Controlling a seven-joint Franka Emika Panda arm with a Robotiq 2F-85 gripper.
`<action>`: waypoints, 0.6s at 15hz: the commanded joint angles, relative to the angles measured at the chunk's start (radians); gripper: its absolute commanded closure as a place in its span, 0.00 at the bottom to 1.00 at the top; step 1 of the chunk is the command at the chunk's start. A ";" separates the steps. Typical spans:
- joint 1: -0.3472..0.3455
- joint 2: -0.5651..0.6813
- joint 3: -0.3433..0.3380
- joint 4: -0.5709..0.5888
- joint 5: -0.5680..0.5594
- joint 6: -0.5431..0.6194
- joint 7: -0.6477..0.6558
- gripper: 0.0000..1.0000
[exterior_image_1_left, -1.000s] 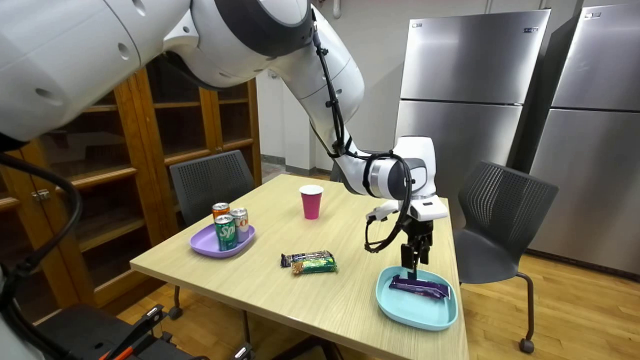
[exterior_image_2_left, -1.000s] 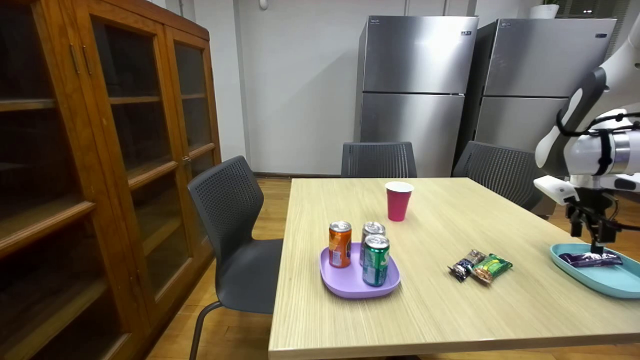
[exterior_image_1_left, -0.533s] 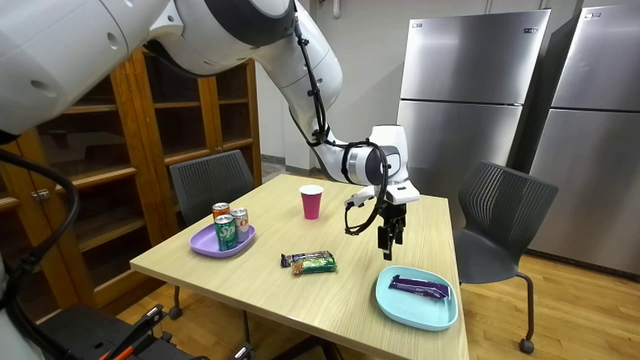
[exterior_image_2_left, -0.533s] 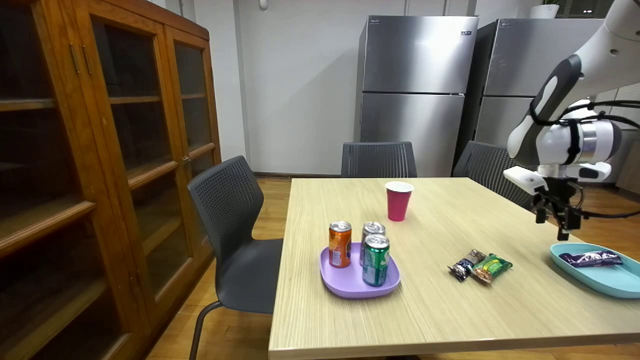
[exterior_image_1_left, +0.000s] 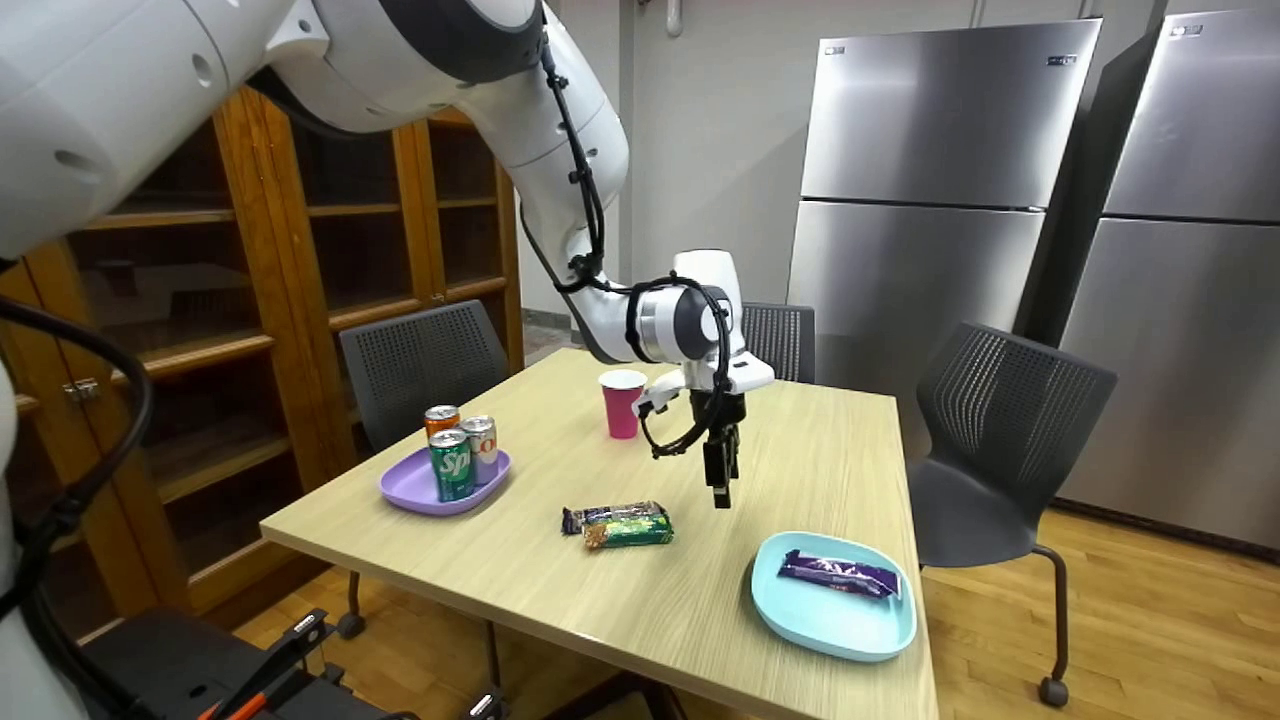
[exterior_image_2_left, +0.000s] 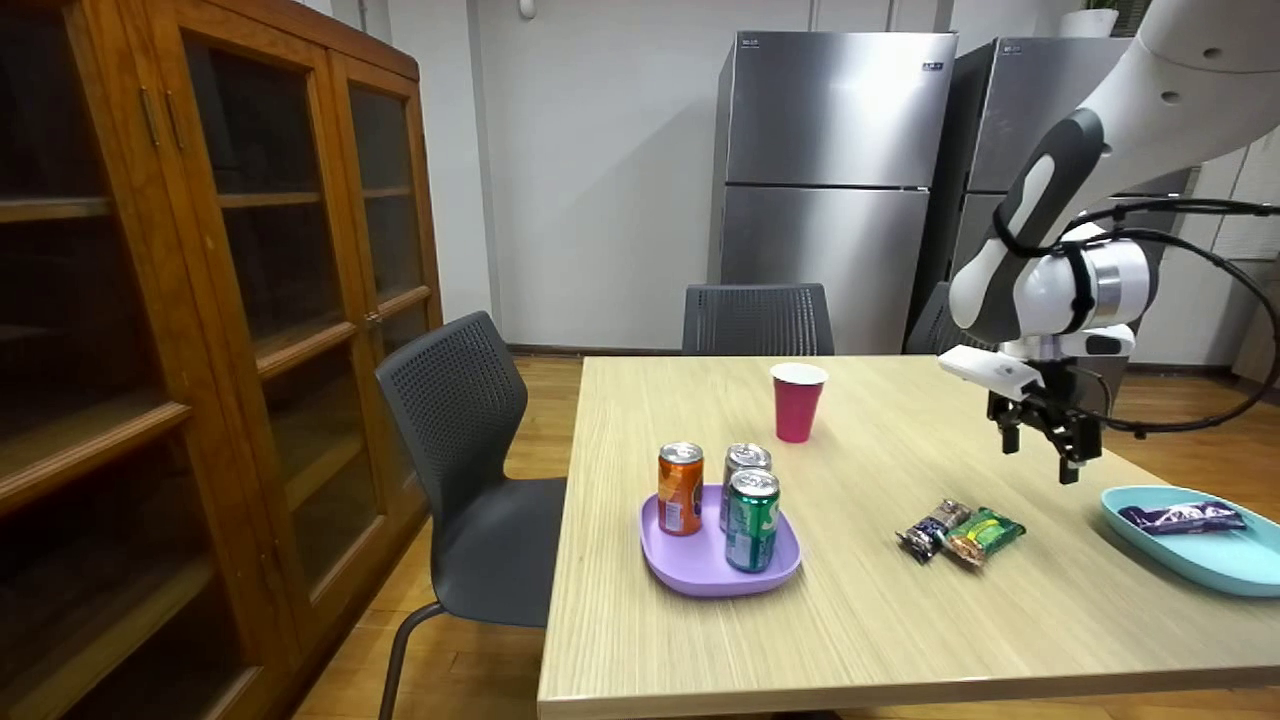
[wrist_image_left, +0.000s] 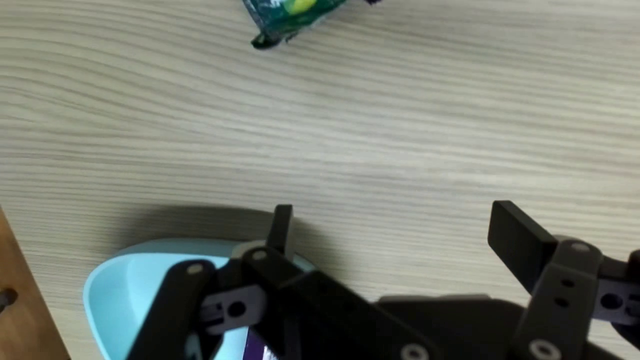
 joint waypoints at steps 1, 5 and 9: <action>0.022 -0.060 0.027 -0.078 -0.046 -0.008 -0.088 0.00; 0.033 -0.079 0.060 -0.127 -0.039 0.007 -0.170 0.00; 0.043 -0.115 0.075 -0.193 -0.034 0.009 -0.240 0.00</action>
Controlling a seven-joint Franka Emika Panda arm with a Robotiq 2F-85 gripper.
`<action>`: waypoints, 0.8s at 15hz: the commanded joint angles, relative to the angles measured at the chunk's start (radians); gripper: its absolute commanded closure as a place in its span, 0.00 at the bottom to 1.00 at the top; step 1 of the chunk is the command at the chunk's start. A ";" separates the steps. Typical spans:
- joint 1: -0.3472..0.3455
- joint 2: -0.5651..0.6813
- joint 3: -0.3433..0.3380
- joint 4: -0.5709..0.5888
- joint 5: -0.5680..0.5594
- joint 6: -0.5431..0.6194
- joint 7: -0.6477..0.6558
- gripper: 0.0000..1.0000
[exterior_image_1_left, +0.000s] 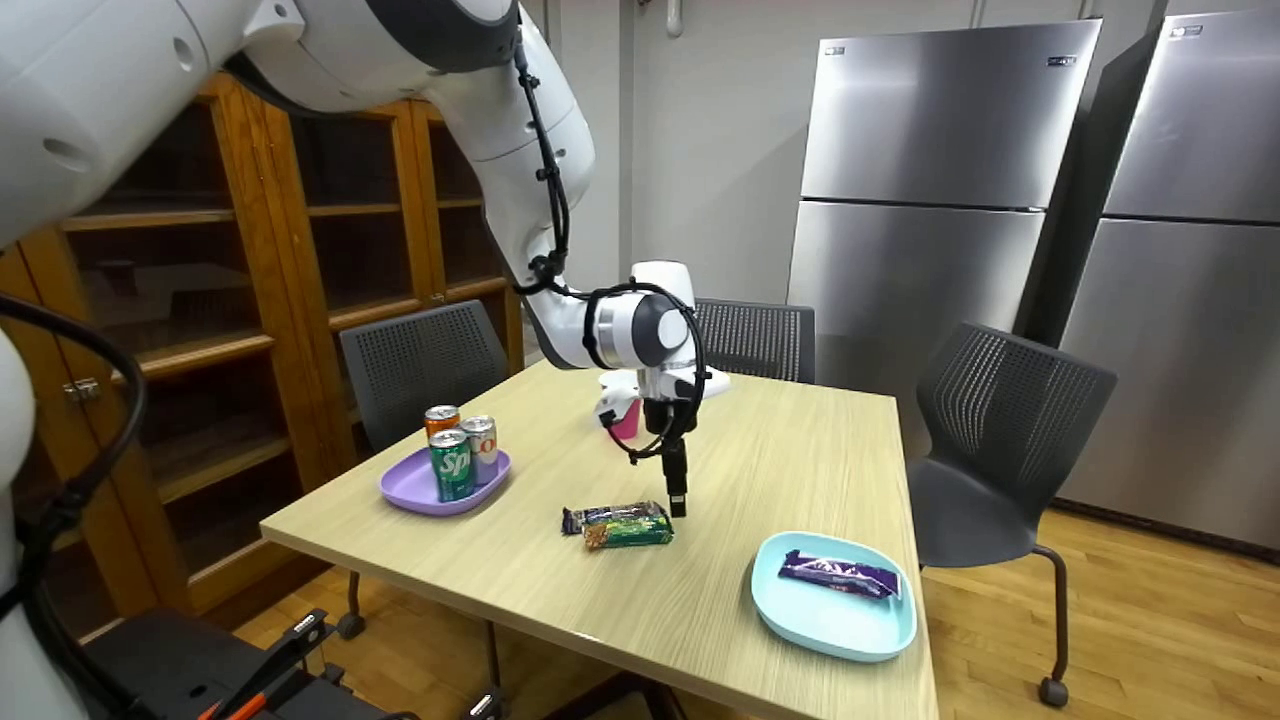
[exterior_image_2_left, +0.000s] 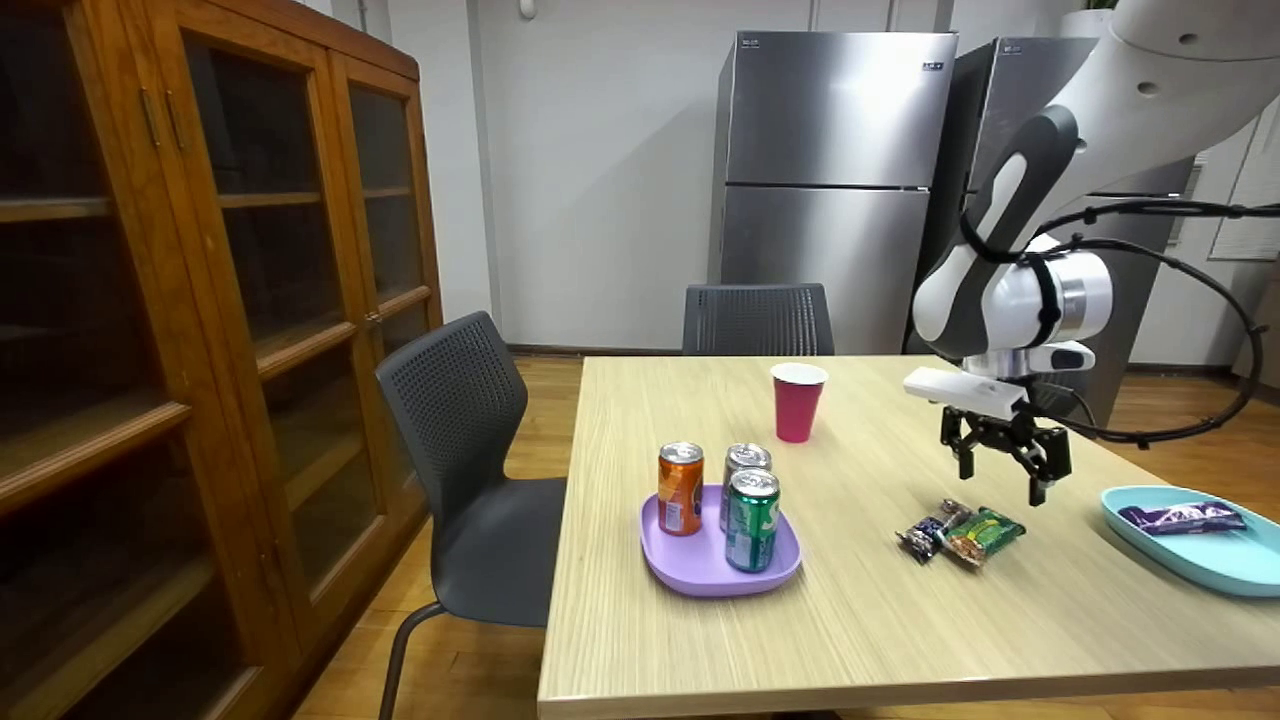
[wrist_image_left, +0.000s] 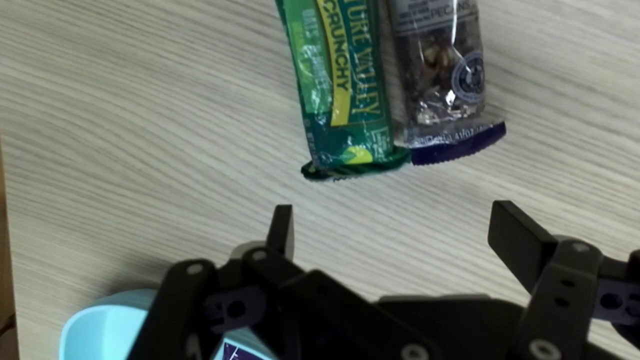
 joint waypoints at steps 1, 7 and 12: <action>0.007 -0.087 0.015 -0.112 -0.012 0.009 -0.076 0.00; 0.024 -0.156 0.015 -0.236 -0.016 0.026 -0.162 0.00; 0.032 -0.180 0.010 -0.298 -0.005 0.039 -0.171 0.00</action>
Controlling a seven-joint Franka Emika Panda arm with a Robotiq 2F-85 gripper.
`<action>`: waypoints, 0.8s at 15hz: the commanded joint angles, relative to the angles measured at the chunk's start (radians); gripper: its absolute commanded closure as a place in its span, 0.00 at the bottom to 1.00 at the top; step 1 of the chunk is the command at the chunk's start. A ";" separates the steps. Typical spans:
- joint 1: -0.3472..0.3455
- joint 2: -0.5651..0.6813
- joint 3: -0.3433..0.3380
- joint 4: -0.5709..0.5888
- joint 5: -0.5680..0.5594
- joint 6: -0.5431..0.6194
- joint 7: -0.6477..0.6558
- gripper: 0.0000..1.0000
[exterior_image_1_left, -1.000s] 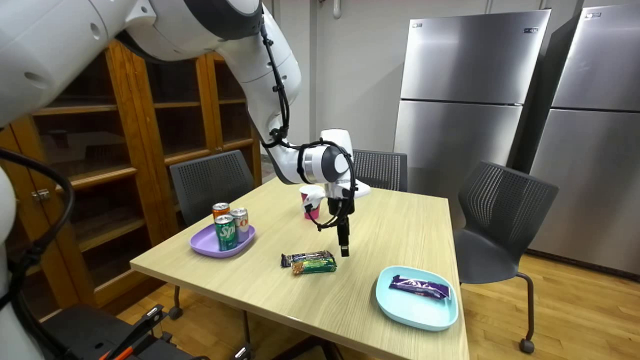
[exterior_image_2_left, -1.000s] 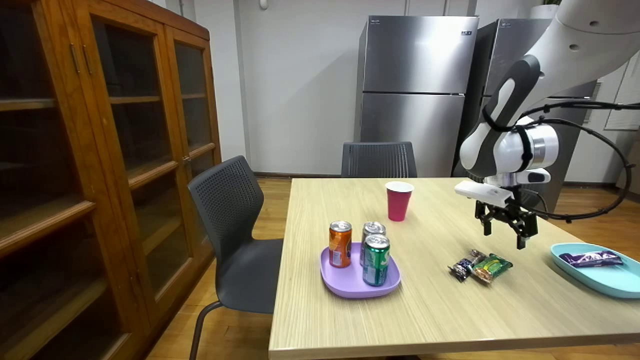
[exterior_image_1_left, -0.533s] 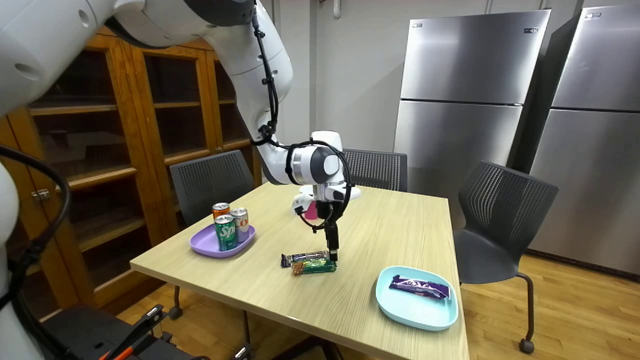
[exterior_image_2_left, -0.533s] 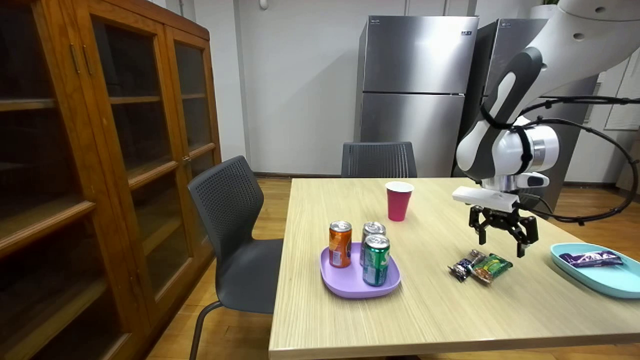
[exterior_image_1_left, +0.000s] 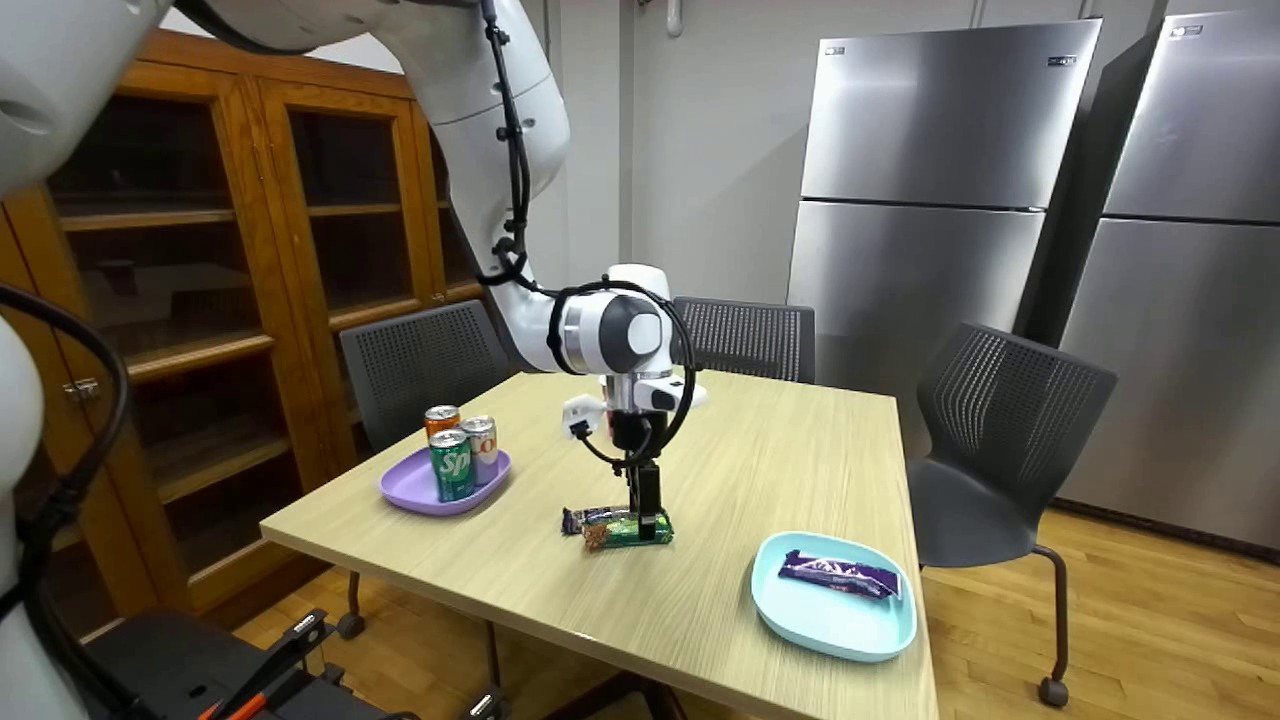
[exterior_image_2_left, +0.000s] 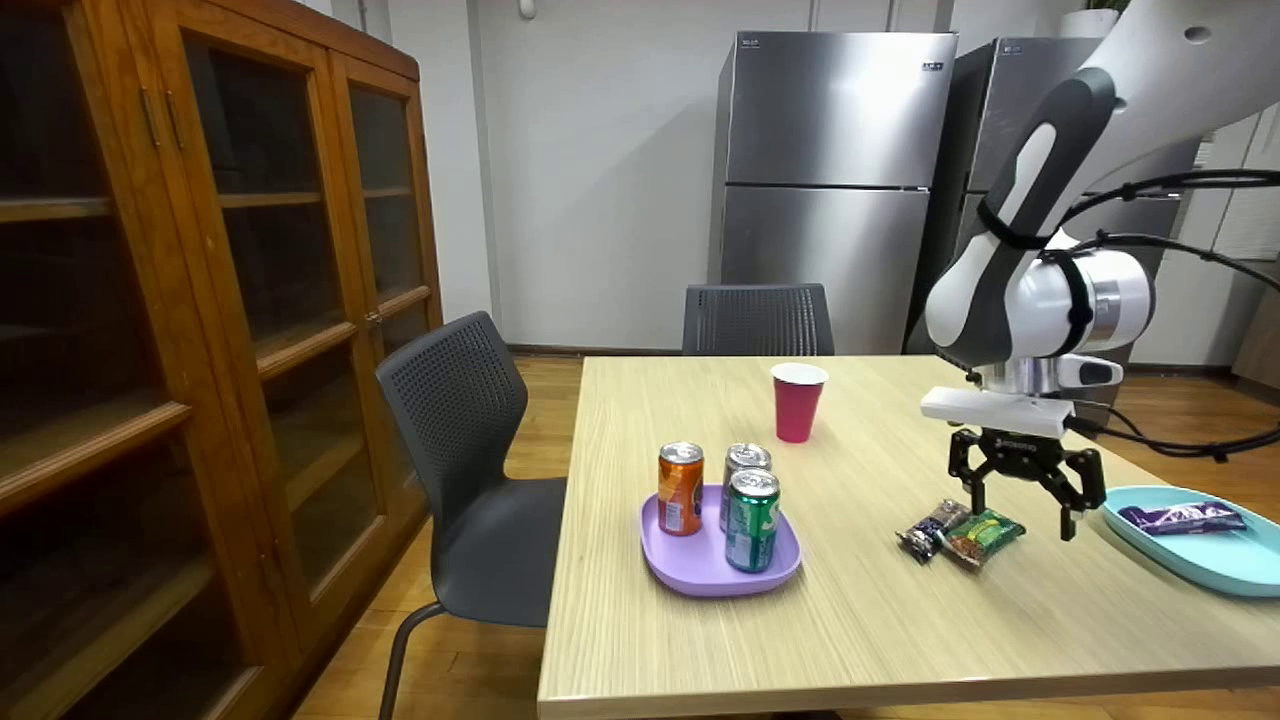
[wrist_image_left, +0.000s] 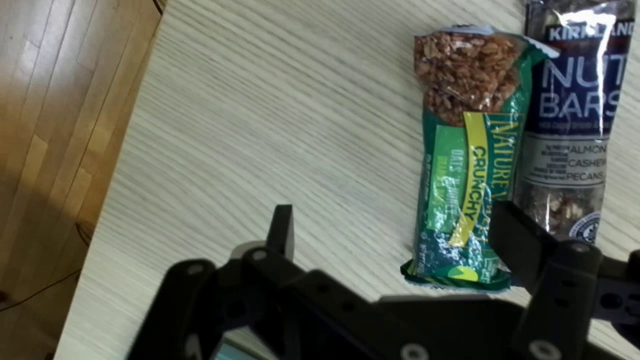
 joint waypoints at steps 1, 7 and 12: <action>0.008 -0.052 0.000 -0.072 0.001 0.028 -0.003 0.00; 0.000 -0.042 0.014 -0.073 0.027 0.079 -0.006 0.00; -0.009 -0.022 0.036 -0.056 0.062 0.104 -0.016 0.00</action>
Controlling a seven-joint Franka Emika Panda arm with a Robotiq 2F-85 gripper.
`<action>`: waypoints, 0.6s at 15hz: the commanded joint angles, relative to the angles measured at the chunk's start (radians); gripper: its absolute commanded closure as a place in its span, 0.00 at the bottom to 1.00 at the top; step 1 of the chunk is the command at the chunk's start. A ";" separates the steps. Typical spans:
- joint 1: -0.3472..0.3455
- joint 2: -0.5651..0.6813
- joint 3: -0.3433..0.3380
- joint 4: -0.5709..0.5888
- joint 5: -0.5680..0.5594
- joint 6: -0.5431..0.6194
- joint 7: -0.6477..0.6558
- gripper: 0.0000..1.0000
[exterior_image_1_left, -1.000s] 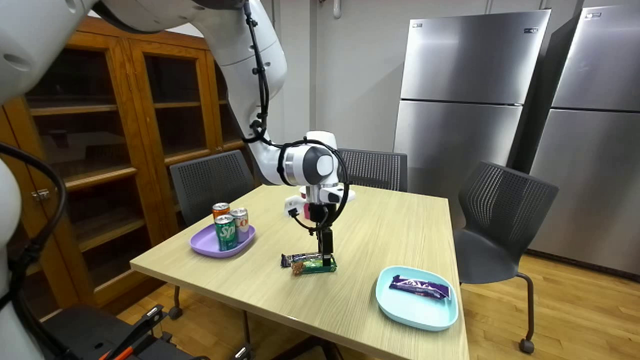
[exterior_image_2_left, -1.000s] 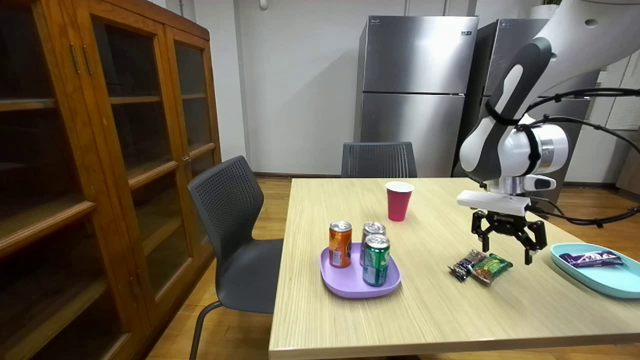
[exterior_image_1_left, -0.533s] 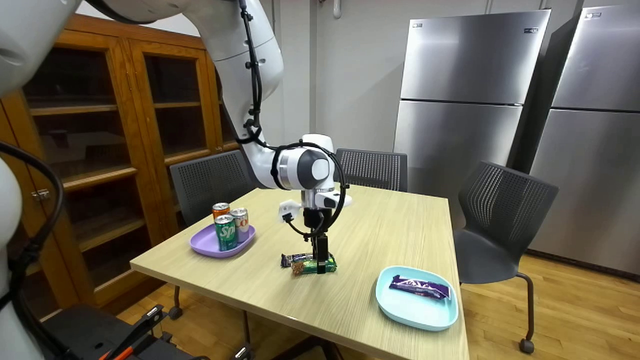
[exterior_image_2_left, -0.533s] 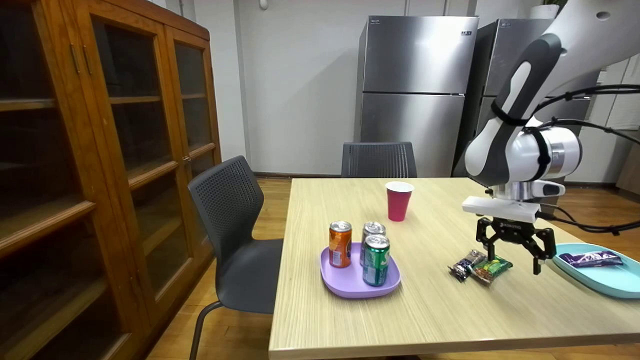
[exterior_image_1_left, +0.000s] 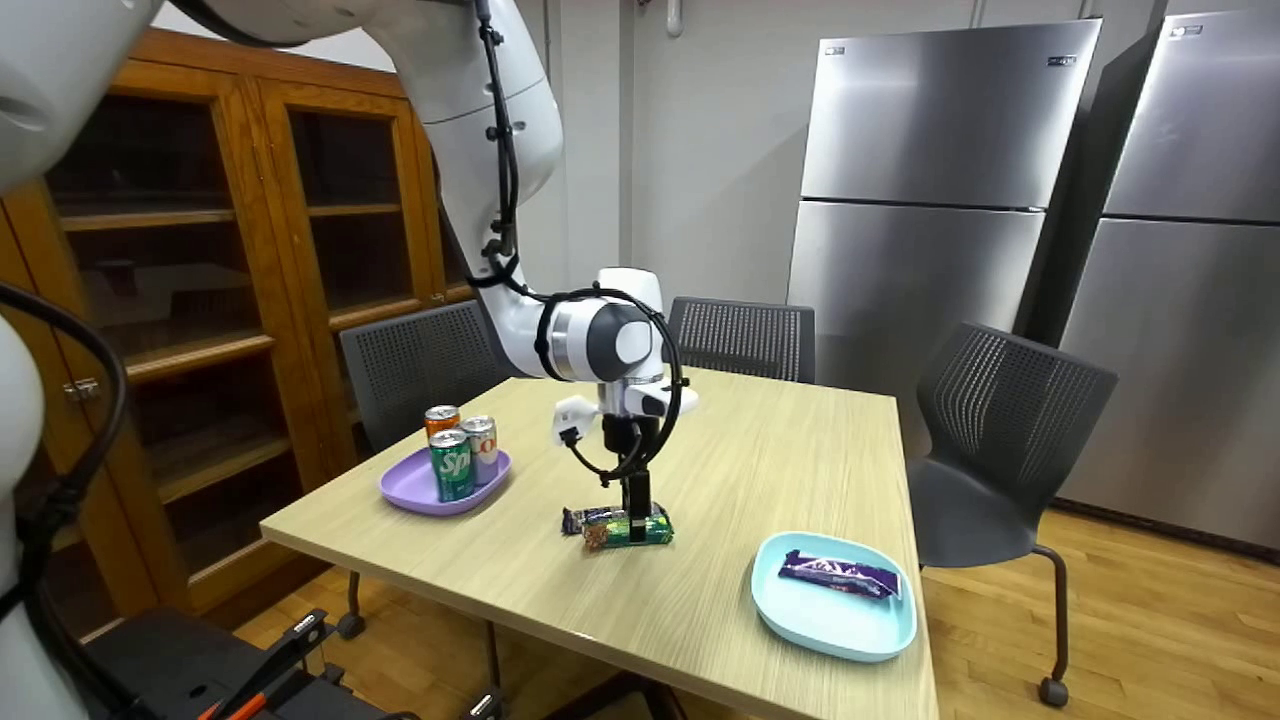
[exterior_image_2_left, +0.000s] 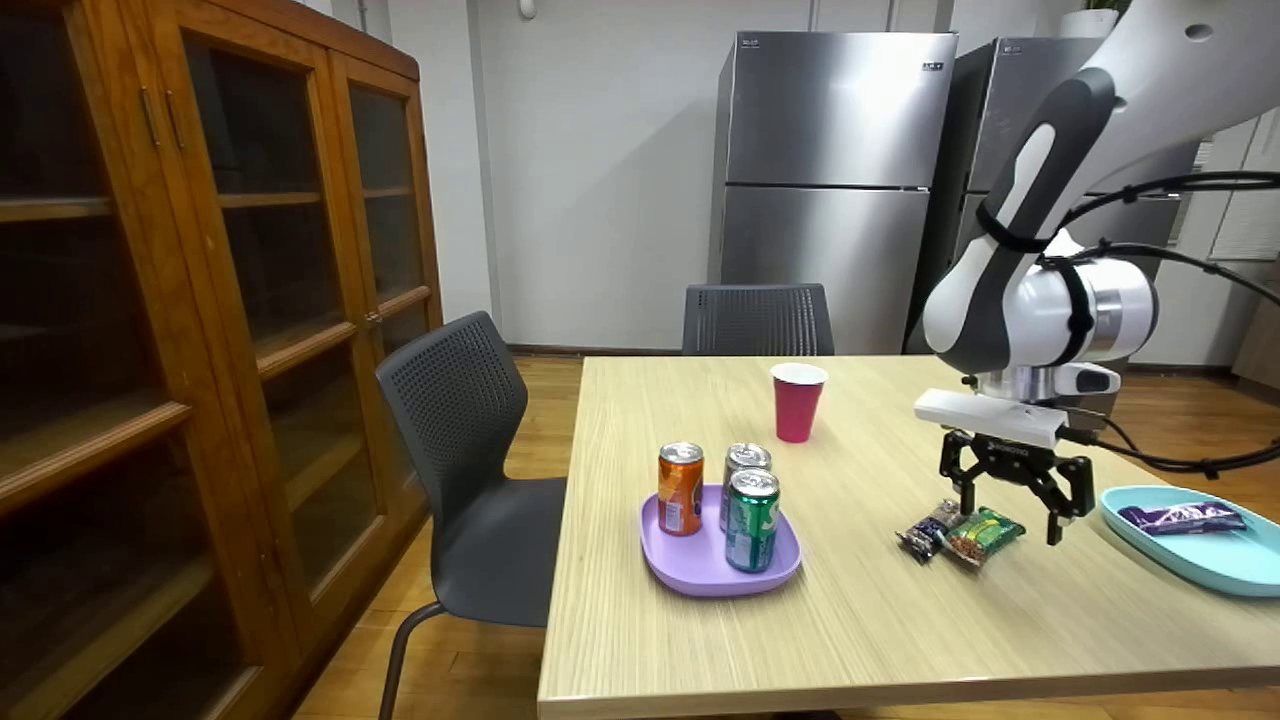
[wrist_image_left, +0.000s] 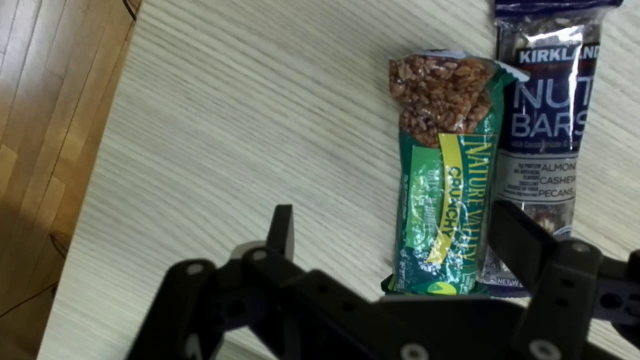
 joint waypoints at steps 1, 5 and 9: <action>-0.014 -0.004 0.024 -0.006 0.035 0.016 -0.017 0.00; -0.022 0.016 0.028 0.010 0.063 0.010 -0.017 0.00; -0.022 0.037 0.023 0.028 0.085 0.010 -0.006 0.00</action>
